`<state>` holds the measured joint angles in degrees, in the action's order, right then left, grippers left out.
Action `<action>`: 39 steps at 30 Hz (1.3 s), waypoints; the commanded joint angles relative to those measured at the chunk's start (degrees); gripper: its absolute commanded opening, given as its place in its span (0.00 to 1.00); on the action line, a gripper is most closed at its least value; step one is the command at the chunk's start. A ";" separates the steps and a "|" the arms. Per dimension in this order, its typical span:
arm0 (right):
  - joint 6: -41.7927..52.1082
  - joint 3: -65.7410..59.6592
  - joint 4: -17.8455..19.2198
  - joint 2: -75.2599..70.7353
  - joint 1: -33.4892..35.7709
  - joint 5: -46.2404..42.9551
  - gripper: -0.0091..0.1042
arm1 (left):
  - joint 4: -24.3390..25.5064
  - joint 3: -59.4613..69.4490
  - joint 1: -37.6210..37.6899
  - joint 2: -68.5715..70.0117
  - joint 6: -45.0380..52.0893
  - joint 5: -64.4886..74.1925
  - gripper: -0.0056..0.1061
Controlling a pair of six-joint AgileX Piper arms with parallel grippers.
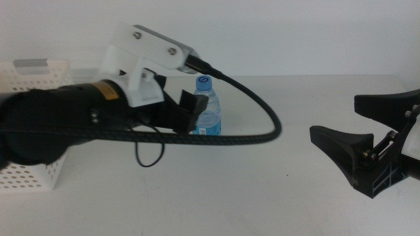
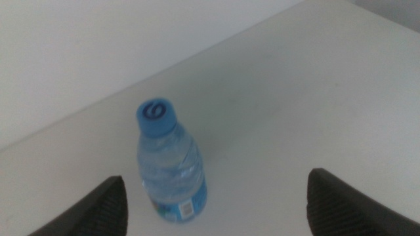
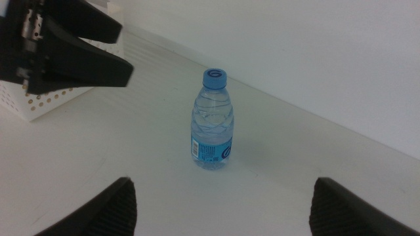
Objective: Use arms to grab the bottles and put them into the dustbin to the left of the table.
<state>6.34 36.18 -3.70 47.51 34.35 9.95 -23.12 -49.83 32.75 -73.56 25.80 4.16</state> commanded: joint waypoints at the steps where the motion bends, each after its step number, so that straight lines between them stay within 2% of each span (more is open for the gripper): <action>1: 0.77 1.52 0.13 -0.51 0.24 -3.95 0.76 | -0.79 -2.02 1.34 0.37 -0.12 -7.27 0.86; 7: 0.77 1.52 0.13 -0.51 0.24 -3.95 0.76 | -0.51 -1.10 1.39 -1.99 -0.17 -11.29 0.86; 14: 0.77 1.52 0.13 -0.51 0.24 -3.95 0.76 | 3.65 10.69 2.16 -3.08 -7.12 -30.97 0.86; 19: 0.77 1.52 0.13 -0.51 0.24 -3.95 0.76 | 8.42 12.64 2.03 -4.45 -9.03 -31.90 0.86; 22: 0.77 1.52 0.13 -0.51 0.24 -3.95 0.76 | 10.78 12.64 2.03 -6.86 -14.05 -33.08 0.86; 27: 0.77 1.52 0.13 -0.51 0.24 -3.95 0.76 | 16.13 12.64 2.03 -12.95 -20.90 -40.33 0.86; 31: 0.77 1.52 0.13 -0.51 0.24 -3.95 0.76 | 19.55 12.64 1.95 -17.99 -20.86 -46.77 0.86; 39: 0.77 1.52 0.13 -0.51 0.24 -3.95 0.76 | 18.69 12.12 1.78 -26.89 -22.21 -62.01 0.86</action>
<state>6.34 36.18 -3.70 47.51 34.35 10.11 -3.81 -36.00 34.56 -101.47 4.74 -49.87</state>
